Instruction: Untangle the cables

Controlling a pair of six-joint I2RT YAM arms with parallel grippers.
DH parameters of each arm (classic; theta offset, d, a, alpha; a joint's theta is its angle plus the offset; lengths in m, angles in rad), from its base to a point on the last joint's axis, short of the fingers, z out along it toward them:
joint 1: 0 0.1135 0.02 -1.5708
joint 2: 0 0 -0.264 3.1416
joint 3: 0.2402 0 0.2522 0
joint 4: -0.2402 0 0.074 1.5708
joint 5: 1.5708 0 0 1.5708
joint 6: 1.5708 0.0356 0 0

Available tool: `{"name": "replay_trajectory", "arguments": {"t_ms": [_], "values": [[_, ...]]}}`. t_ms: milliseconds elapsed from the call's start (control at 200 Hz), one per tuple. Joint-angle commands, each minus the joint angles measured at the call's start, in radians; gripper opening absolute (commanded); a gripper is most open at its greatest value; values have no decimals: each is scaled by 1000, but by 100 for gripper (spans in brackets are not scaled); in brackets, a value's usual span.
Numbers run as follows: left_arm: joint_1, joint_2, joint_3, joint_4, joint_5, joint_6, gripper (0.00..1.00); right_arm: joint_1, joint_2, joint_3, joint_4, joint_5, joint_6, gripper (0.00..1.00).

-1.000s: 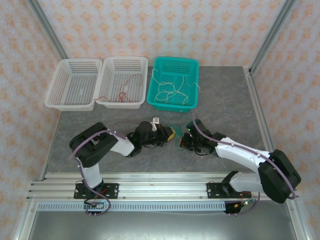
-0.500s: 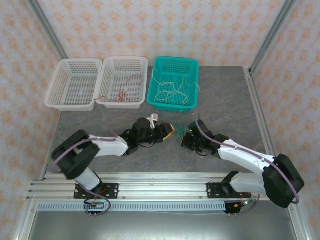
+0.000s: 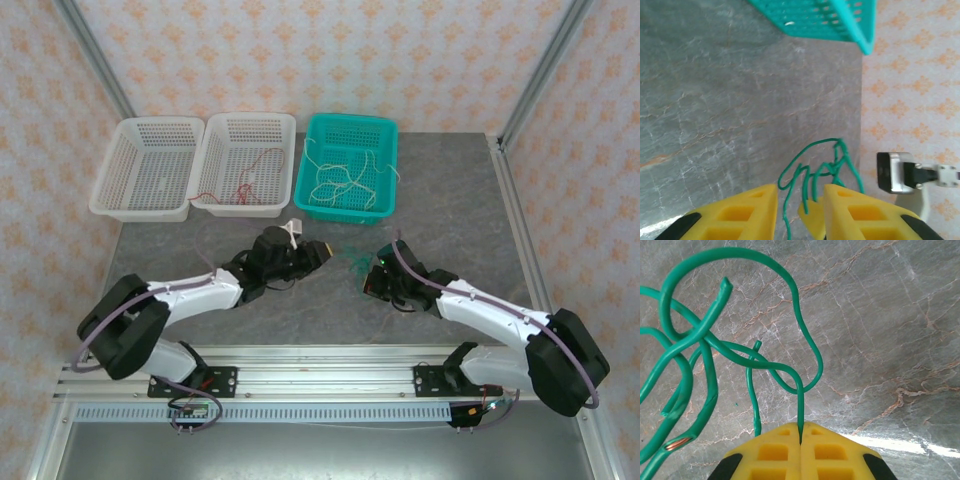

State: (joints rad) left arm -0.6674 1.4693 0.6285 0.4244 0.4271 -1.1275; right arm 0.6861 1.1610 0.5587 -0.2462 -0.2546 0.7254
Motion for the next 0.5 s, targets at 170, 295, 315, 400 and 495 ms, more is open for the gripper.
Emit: {"name": "replay_trajectory", "arguments": {"t_ms": [170,295,315,400,495], "values": [[6,107,23,223,67,-86,36,-5,-7,10,-18,21,10,0],[6,148,17,300,80,-132,35,-5,-8,8,-17,17,11,0],[6,155,17,312,82,-138,35,-5,-8,9,-17,18,10,0],[5,179,17,358,89,-164,32,-4,-8,10,-16,21,11,0],[5,193,22,370,94,-172,25,-5,-6,9,-15,21,11,0]]}}
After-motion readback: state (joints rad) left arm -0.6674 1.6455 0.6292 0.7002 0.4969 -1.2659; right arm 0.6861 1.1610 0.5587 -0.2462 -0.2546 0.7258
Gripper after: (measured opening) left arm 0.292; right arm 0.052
